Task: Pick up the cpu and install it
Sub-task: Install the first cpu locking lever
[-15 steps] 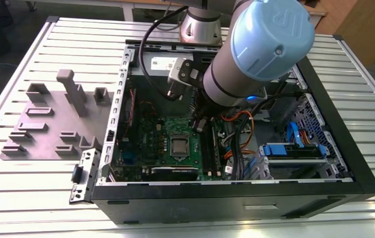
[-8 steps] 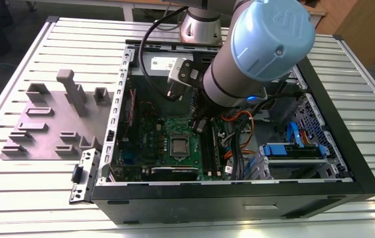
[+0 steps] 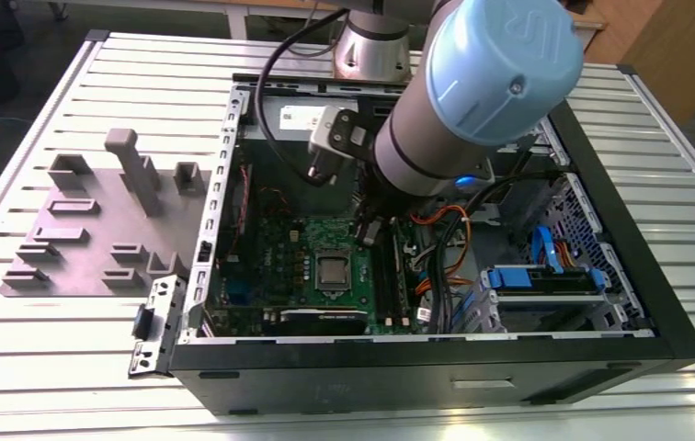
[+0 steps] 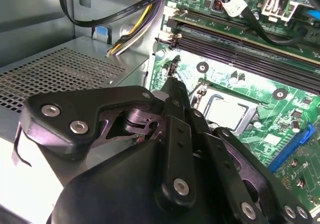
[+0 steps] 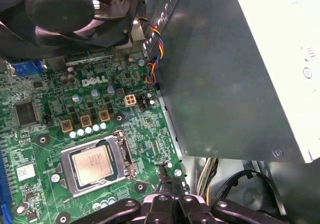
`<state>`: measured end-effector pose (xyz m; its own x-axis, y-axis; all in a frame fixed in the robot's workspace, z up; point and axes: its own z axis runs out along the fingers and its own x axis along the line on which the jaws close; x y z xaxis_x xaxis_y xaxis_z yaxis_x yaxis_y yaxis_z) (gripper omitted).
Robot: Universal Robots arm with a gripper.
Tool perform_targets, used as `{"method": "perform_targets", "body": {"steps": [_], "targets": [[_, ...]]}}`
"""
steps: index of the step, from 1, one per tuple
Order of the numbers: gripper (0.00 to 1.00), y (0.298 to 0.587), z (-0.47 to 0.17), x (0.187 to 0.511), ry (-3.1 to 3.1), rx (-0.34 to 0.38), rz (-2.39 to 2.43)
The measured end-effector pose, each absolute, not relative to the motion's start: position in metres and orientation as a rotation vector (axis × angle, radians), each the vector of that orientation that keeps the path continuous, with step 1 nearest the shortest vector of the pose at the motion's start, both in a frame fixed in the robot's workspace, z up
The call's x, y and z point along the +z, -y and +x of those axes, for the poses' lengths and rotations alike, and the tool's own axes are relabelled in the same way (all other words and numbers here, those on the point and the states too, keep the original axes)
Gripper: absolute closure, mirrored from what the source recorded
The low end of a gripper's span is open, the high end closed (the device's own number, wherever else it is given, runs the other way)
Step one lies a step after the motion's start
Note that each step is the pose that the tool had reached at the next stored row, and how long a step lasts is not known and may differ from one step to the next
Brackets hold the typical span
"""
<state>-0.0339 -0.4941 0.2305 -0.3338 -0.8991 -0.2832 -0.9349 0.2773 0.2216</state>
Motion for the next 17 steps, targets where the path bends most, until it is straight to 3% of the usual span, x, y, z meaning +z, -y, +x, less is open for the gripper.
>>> {"method": "perform_targets", "body": {"steps": [17], "targets": [[0.89,0.508,-0.038,0.231,-2.402,0.526,-1.801]]}}
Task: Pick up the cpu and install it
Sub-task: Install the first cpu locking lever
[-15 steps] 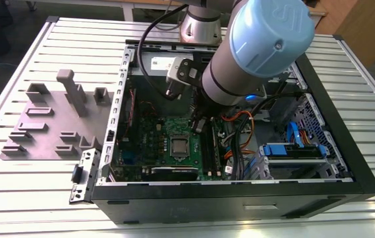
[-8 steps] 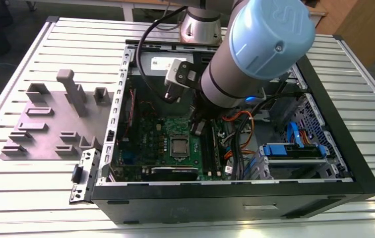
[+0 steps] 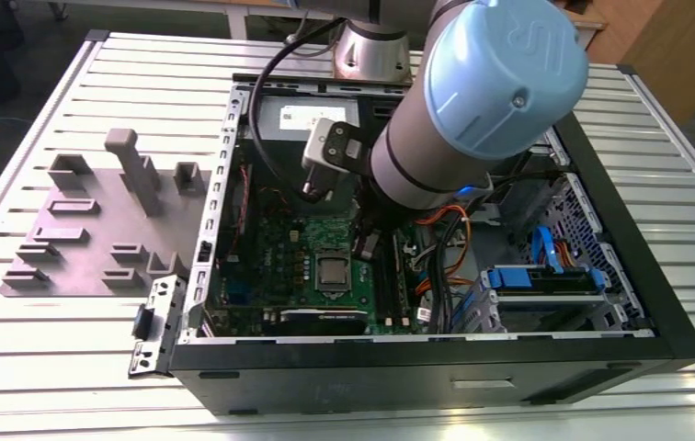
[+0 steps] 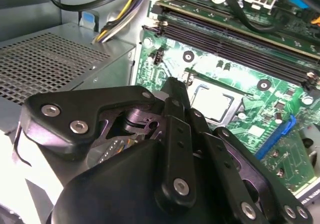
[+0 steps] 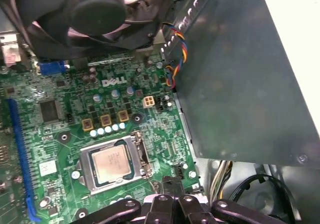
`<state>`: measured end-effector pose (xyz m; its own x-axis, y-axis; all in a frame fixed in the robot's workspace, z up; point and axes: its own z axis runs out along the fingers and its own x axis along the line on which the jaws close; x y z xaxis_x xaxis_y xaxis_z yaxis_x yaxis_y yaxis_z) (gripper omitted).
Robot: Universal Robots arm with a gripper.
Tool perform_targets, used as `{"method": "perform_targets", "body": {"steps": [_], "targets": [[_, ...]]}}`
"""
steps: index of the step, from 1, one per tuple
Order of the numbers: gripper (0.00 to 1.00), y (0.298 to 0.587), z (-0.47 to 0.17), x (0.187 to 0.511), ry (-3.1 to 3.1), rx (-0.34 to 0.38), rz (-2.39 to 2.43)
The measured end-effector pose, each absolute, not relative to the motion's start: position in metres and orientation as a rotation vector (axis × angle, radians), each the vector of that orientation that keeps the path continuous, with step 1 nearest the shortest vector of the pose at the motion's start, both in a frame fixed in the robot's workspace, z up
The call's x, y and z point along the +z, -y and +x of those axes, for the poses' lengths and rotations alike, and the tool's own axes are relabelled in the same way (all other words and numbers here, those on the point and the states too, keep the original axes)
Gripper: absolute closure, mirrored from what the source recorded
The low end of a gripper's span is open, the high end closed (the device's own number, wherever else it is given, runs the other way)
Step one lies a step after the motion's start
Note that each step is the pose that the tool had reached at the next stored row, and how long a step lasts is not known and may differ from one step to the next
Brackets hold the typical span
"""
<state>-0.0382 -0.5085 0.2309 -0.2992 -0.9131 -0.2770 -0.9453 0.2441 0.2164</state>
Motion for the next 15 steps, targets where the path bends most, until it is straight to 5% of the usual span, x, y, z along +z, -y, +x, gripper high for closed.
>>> {"method": "perform_targets", "body": {"steps": [15], "targets": [[0.89,0.51,-0.0385,0.2309,-2.396,0.523,-1.81]]}}
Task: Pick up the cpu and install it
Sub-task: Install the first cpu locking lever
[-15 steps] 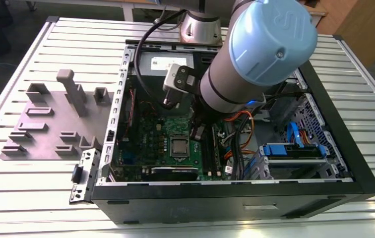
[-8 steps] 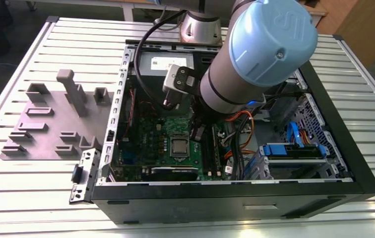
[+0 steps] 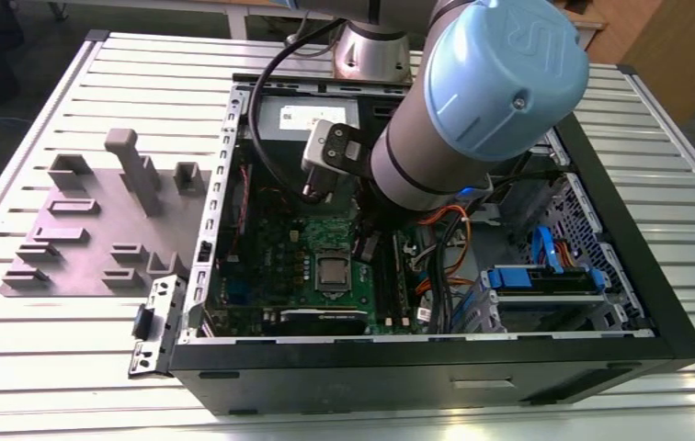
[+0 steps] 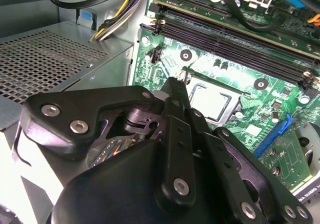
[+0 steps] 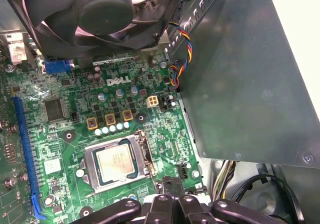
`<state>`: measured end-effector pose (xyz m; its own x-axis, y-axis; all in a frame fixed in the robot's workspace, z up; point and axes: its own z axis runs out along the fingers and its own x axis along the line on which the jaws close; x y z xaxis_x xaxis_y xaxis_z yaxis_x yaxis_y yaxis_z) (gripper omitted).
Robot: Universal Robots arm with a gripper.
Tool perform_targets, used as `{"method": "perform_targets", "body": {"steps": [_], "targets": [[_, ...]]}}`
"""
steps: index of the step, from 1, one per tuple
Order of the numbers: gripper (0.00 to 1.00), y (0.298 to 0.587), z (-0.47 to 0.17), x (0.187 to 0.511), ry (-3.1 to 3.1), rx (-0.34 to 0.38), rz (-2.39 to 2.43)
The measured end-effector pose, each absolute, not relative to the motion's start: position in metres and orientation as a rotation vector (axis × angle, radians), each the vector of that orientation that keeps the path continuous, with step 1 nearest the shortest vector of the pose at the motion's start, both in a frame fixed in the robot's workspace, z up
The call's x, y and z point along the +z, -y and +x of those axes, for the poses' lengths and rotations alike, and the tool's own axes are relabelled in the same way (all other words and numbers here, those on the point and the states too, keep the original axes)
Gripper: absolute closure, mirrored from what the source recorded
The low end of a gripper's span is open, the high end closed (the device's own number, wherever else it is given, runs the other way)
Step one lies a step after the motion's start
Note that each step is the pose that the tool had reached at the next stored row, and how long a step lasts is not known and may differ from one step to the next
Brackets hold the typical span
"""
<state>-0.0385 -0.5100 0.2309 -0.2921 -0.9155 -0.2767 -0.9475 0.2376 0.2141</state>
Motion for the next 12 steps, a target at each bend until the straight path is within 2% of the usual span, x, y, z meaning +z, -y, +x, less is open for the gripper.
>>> {"method": "perform_targets", "body": {"steps": [12], "targets": [[0.89,0.5101,-0.0386,0.2309,-2.362,0.527,-1.865]]}}
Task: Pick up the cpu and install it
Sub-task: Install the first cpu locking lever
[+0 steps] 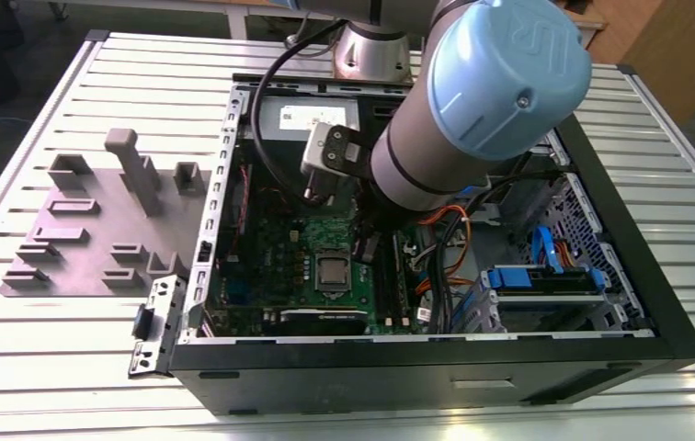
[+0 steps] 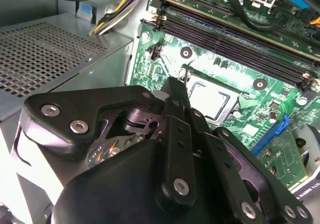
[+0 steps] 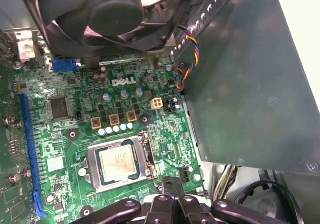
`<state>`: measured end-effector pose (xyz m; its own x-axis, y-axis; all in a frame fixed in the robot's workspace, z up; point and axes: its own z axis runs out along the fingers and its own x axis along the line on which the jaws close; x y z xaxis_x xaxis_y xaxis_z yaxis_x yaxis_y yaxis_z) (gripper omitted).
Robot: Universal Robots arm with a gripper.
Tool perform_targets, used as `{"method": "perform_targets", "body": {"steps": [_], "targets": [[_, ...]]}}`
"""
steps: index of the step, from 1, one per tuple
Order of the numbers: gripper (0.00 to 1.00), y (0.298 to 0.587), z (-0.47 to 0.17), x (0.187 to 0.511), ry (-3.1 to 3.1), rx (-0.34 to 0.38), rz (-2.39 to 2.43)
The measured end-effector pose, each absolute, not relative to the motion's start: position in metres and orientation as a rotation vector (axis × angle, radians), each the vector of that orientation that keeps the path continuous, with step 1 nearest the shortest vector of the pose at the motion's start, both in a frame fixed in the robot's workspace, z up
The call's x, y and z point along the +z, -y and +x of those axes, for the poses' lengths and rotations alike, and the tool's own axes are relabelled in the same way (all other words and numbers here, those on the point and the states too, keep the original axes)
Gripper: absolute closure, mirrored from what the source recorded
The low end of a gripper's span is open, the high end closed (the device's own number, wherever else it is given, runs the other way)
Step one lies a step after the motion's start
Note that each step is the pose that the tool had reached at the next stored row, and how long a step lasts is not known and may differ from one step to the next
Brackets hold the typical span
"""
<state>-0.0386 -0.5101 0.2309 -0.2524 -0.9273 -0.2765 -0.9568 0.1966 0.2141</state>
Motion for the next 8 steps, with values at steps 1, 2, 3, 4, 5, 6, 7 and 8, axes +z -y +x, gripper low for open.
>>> {"method": "perform_targets", "body": {"steps": [1,2,3,4,5,6,7,8], "targets": [[0.89,0.5101,-0.0386,0.2309,-2.36,0.527,-1.868],[0.89,0.5101,-0.0385,0.2309,-2.36,0.527,-1.868],[0.89,0.5101,-0.0385,0.2308,-2.359,0.525,-1.868],[0.89,0.51,-0.0385,0.2308,-2.357,0.521,-1.868],[0.89,0.51,-0.0386,0.2308,-2.354,0.516,-1.867],[0.89,0.51,-0.0387,0.2308,-2.35,0.509,-1.865],[0.89,0.51,-0.0389,0.2308,-2.347,0.504,-1.865],[0.89,0.51,-0.0394,0.2308,-2.344,0.503,-1.869]]}}
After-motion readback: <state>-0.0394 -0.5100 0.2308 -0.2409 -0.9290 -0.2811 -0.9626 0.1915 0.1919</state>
